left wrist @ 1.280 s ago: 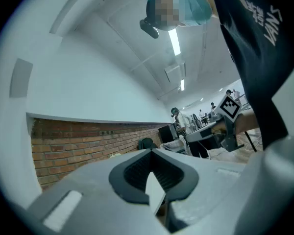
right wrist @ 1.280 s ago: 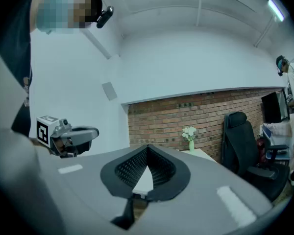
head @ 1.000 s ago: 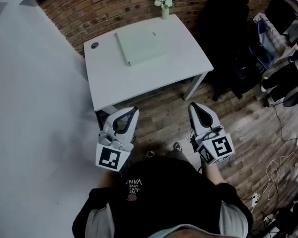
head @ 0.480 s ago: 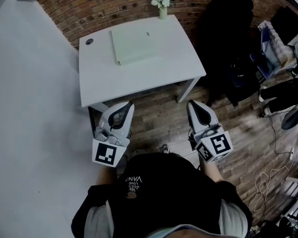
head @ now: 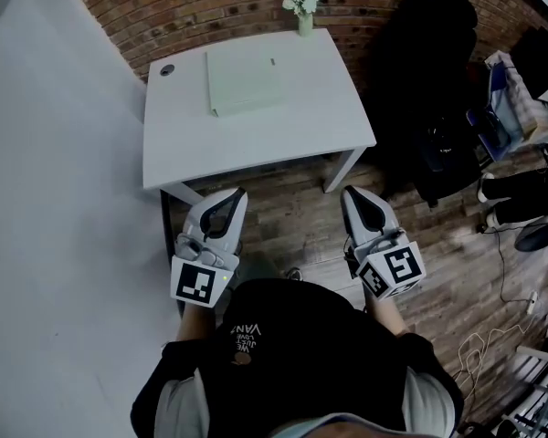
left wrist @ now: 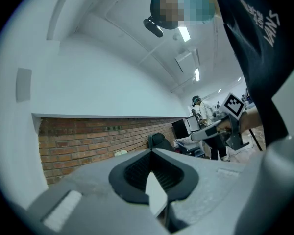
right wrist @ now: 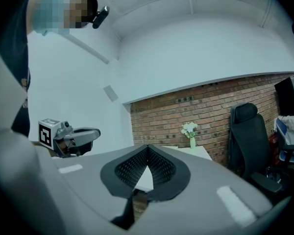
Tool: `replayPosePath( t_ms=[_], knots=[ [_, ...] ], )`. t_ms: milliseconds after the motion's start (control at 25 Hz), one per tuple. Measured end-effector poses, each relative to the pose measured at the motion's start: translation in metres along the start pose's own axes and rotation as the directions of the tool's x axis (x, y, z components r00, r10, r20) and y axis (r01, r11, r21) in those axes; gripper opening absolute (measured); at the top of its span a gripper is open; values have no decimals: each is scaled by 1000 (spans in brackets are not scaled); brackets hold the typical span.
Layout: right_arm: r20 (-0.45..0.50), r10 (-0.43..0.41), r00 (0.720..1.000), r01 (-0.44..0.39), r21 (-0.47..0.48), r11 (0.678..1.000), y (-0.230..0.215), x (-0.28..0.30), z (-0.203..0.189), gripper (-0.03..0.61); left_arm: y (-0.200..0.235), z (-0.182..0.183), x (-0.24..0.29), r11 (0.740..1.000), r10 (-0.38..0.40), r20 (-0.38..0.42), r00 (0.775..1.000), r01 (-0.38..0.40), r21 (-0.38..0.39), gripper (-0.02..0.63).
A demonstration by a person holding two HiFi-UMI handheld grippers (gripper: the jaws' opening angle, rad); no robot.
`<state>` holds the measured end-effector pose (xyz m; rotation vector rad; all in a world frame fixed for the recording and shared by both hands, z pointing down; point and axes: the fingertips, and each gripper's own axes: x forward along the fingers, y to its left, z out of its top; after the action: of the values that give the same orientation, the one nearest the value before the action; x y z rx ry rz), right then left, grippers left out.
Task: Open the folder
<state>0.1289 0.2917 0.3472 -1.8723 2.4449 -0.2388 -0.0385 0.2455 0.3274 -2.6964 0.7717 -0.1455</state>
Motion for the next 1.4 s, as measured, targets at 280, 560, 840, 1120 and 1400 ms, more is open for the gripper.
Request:
replayPosePath(
  t_ms=[280, 560, 840, 1120, 1400],
  knots=[
    [4, -20, 1000, 20, 4, 1000, -6, 27, -1, -2, 22, -15, 10, 1000, -12, -2, 1000, 12, -11, 0],
    [18, -101, 995, 101, 20, 995, -12, 71, 3, -2, 68, -35, 37, 996, -87, -5, 996, 87, -24, 0],
    [27, -173, 985, 172, 28, 985, -13, 113, 4, -2, 114, -53, 64, 988, -152, 19, 988, 152, -37, 0],
    [41, -247, 968, 246, 34, 969, -12, 148, 4, -2, 147, -74, 86, 971, -223, 28, 975, 224, -83, 0],
    [50, -343, 938, 340, 50, 939, -17, 164, 1, -2, 171, -85, 108, 950, -299, 45, 953, 302, -82, 0]
  ],
)
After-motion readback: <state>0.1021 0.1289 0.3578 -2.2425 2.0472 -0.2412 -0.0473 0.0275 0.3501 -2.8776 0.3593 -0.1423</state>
